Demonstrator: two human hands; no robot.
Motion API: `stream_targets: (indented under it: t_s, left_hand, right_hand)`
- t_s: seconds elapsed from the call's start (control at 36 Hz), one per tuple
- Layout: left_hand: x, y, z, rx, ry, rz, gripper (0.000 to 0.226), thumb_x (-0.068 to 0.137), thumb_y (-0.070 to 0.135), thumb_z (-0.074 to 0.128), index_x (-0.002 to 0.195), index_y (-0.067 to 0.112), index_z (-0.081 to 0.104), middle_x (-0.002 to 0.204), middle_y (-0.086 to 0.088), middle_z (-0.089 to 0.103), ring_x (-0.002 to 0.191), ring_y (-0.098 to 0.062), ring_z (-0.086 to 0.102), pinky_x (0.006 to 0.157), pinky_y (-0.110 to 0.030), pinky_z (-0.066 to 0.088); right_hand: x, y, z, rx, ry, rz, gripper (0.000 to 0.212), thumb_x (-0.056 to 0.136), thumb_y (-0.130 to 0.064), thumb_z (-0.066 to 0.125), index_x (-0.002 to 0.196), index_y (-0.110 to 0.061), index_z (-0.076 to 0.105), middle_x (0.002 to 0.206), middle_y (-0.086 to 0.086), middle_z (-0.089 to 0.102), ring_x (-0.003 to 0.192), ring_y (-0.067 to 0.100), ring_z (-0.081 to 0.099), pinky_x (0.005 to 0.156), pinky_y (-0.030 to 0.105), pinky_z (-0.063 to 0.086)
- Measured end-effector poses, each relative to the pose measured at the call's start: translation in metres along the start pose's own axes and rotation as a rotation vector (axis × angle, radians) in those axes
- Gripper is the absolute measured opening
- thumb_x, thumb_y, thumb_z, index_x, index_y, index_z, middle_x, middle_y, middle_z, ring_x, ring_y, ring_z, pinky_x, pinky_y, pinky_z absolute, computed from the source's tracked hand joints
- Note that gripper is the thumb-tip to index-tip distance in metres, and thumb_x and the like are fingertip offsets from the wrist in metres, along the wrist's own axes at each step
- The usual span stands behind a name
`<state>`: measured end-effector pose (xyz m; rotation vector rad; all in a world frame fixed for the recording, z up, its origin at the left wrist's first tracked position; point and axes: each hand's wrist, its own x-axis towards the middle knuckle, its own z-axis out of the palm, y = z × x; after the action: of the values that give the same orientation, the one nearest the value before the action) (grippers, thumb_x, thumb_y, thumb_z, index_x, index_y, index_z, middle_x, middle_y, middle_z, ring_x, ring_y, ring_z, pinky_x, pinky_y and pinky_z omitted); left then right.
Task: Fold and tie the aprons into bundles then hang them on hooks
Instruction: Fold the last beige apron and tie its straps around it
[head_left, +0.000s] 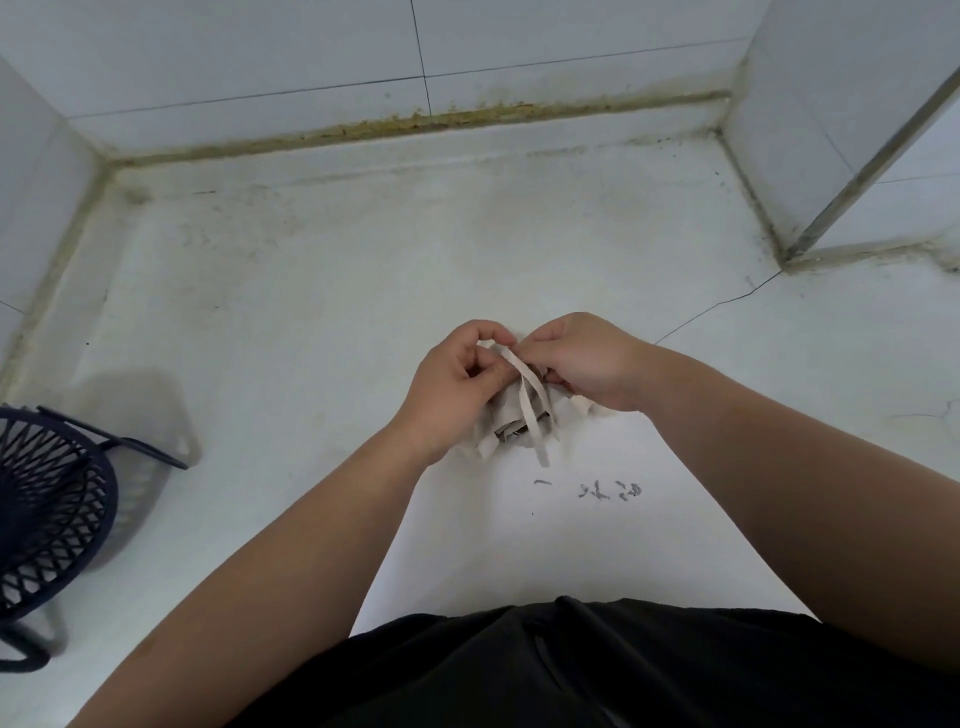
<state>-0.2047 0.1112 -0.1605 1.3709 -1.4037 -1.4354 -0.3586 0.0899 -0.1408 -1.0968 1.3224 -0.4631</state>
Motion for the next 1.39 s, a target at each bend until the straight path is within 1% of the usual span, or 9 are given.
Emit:
stream_targets:
  t_s: [0.28, 0.42, 0.53, 0.67, 0.81, 0.92, 1.06, 1.28, 1.39]
  left_hand:
    - [0.006, -0.004, -0.002, -0.036, 0.064, -0.113, 0.014, 0.095, 0.009, 0.056, 0.086, 0.018, 0.06, 0.08, -0.001, 0.063, 0.069, -0.01, 0.058, 0.064, -0.02, 0.046]
    - [0.009, -0.005, -0.005, -0.046, 0.056, -0.158, 0.014, 0.093, 0.008, 0.058, 0.085, 0.018, 0.064, 0.08, -0.001, 0.064, 0.073, -0.014, 0.058, 0.071, -0.025, 0.048]
    - [0.008, -0.002, -0.006, 0.002, 0.048, -0.137, 0.013, 0.092, 0.009, 0.061, 0.083, 0.019, 0.063, 0.075, 0.004, 0.062, 0.063, -0.001, 0.056, 0.061, -0.012, 0.045]
    - [0.005, 0.001, -0.004, 0.034, 0.036, -0.104, 0.006, 0.09, 0.014, 0.064, 0.086, 0.016, 0.067, 0.076, 0.003, 0.065, 0.061, -0.002, 0.057, 0.058, -0.012, 0.045]
    - [0.003, 0.001, -0.002, -0.002, 0.034, -0.081, 0.009, 0.091, 0.011, 0.064, 0.082, 0.015, 0.063, 0.077, 0.0, 0.061, 0.059, 0.001, 0.054, 0.058, -0.011, 0.044]
    - [0.002, 0.001, -0.003, -0.051, 0.047, -0.087, 0.009, 0.092, 0.01, 0.062, 0.084, 0.014, 0.063, 0.075, 0.002, 0.06, 0.058, 0.002, 0.056, 0.057, -0.011, 0.044]
    - [0.004, 0.001, -0.005, -0.085, 0.071, -0.1, 0.007, 0.093, 0.011, 0.061, 0.086, 0.013, 0.063, 0.077, 0.003, 0.061, 0.06, 0.002, 0.057, 0.059, -0.012, 0.045]
    - [0.002, 0.003, -0.004, -0.087, 0.044, -0.106, 0.008, 0.093, 0.009, 0.06, 0.086, 0.011, 0.062, 0.076, 0.003, 0.06, 0.059, 0.002, 0.057, 0.058, -0.011, 0.044]
    - [0.004, 0.005, -0.005, -0.073, 0.058, -0.108, 0.006, 0.093, 0.01, 0.059, 0.088, 0.01, 0.061, 0.074, 0.004, 0.059, 0.056, 0.003, 0.056, 0.055, -0.01, 0.043]
  right_hand:
    - [-0.002, 0.006, 0.005, -0.093, 0.028, -0.085, 0.02, 0.084, -0.007, 0.065, 0.09, -0.025, 0.06, 0.07, 0.002, 0.063, 0.06, 0.011, 0.056, 0.058, 0.016, 0.042]
    - [-0.007, 0.008, 0.005, -0.067, 0.045, -0.191, 0.014, 0.086, -0.011, 0.068, 0.093, -0.019, 0.06, 0.039, -0.017, 0.049, 0.038, -0.003, 0.045, 0.044, 0.004, 0.031]
    - [-0.006, 0.009, 0.006, -0.057, 0.083, -0.192, 0.004, 0.089, -0.02, 0.066, 0.087, -0.021, 0.062, 0.045, -0.014, 0.052, 0.042, -0.001, 0.044, 0.049, 0.01, 0.035]
    - [-0.001, 0.007, 0.012, -0.081, 0.214, -0.113, 0.031, 0.094, -0.033, 0.055, 0.068, -0.016, 0.058, 0.054, -0.003, 0.055, 0.046, 0.006, 0.046, 0.055, 0.022, 0.038]
    - [0.003, 0.01, 0.01, -0.059, 0.311, -0.062, 0.007, 0.087, -0.016, 0.063, 0.082, -0.015, 0.057, 0.057, 0.001, 0.058, 0.05, 0.011, 0.051, 0.049, 0.019, 0.039]
    - [0.0, 0.006, 0.009, -0.041, 0.21, -0.106, 0.007, 0.092, -0.018, 0.058, 0.089, -0.022, 0.062, 0.067, -0.002, 0.06, 0.054, 0.004, 0.055, 0.062, 0.016, 0.045]
    - [-0.003, 0.003, 0.007, -0.27, 0.126, -0.093, 0.016, 0.086, -0.012, 0.055, 0.077, -0.004, 0.065, 0.072, 0.007, 0.056, 0.067, 0.017, 0.046, 0.066, 0.028, 0.036]
    - [0.003, 0.013, 0.004, -0.3, 0.225, -0.194, 0.034, 0.083, -0.026, 0.07, 0.096, -0.015, 0.041, 0.06, -0.007, 0.045, 0.052, 0.008, 0.041, 0.042, 0.01, 0.03]
    - [0.002, 0.015, 0.007, -0.354, 0.245, -0.315, 0.028, 0.086, -0.023, 0.068, 0.101, -0.02, 0.045, 0.061, -0.002, 0.048, 0.052, 0.005, 0.043, 0.049, 0.008, 0.033]
